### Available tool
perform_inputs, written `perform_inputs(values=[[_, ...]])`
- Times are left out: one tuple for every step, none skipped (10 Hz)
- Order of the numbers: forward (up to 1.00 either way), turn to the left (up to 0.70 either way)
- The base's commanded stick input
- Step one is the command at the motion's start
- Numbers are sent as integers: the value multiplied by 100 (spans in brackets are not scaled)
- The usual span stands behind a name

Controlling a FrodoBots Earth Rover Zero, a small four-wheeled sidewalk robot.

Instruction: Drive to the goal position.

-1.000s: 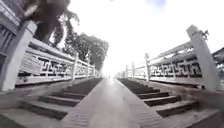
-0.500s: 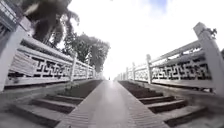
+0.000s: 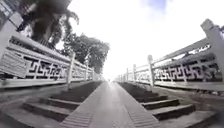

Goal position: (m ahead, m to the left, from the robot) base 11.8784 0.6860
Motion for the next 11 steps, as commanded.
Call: perform_inputs(values=[[45, 0], [45, 0], [45, 0], [45, 0], [45, 0], [45, 0], [45, 0], [45, 0], [45, 0], [45, 0], [45, 0]])
